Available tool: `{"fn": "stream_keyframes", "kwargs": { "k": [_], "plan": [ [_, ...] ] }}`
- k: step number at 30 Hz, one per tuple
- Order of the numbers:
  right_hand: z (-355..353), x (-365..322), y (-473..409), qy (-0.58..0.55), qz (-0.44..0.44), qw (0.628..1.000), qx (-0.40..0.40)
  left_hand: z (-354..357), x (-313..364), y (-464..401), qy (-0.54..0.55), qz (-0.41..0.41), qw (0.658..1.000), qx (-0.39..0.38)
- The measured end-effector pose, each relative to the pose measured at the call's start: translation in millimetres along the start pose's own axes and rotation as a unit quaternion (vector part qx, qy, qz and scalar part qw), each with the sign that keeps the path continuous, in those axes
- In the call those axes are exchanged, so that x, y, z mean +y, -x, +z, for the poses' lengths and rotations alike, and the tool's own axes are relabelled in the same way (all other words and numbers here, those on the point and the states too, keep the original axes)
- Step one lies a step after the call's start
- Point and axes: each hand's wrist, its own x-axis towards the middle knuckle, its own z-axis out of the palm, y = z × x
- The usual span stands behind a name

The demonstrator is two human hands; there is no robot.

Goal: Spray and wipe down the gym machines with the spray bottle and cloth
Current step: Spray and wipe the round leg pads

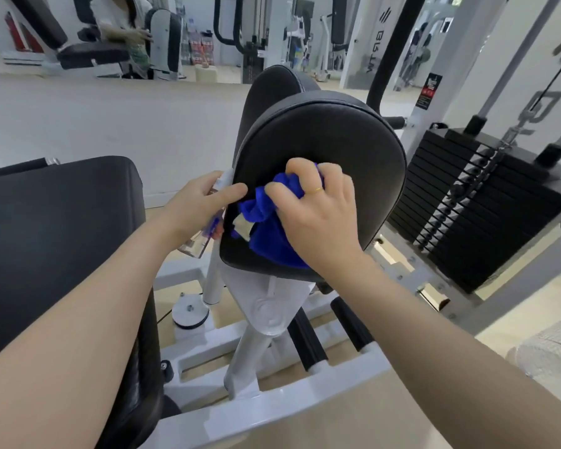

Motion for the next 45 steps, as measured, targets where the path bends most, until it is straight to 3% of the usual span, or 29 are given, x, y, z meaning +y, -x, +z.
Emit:
{"fn": "stream_keyframes", "kwargs": {
  "k": [4, 6, 10, 12, 14, 19, 21, 27, 31, 32, 35, 37, 42, 45],
  "plan": [
    [-21, 34, -52, 0.019, 0.152, 0.984, 0.093, -3, -4, -2, 0.012, -0.004, 1.0, -0.02],
    [-16, 26, -55, 0.018, 0.188, 0.974, 0.125, -4, -4, -2, 0.024, -0.013, 0.999, -0.022],
    [14, -24, -13, -0.012, 0.085, 0.994, 0.066, -2, -4, 1, 0.027, -0.027, 0.999, 0.015],
    [14, -24, -9, -0.02, 0.028, 0.999, 0.013, -2, -4, 2, 0.021, -0.025, 0.999, 0.025],
    [2, -8, -26, -0.008, -0.003, 1.0, 0.017, -3, -3, 2, 0.041, -0.019, 0.999, 0.011],
    [-22, 40, -69, -0.01, 0.184, 0.973, 0.136, -2, 4, 7, 0.017, -0.045, 0.999, -0.018],
    [-14, 33, -49, -0.031, 0.2, 0.968, 0.149, -1, 4, 10, 0.013, -0.043, 0.999, -0.011],
    [28, -26, 34, -0.042, -0.005, 0.999, 0.029, -10, -1, 9, 0.045, -0.006, 0.999, -0.009],
    [8, 6, 13, -0.023, -0.264, 0.963, -0.049, -13, -2, 10, 0.045, 0.01, 0.999, -0.021],
    [2, 13, 2, -0.012, -0.266, 0.964, -0.028, -13, -2, 11, 0.053, 0.005, 0.998, -0.02],
    [-2, 12, -16, 0.014, -0.087, 0.994, 0.069, -9, -3, 9, 0.053, -0.004, 0.998, -0.017],
    [6, -4, -8, 0.009, -0.023, 0.995, 0.092, -5, -4, 7, 0.049, -0.001, 0.999, -0.024],
    [28, -28, 21, -0.011, -0.084, 0.995, 0.05, -5, -7, 0, 0.054, 0.007, 0.999, 0.0],
    [31, -30, 37, -0.026, -0.201, 0.979, -0.024, -2, -4, 5, 0.073, -0.004, 0.997, -0.002]
  ]
}}
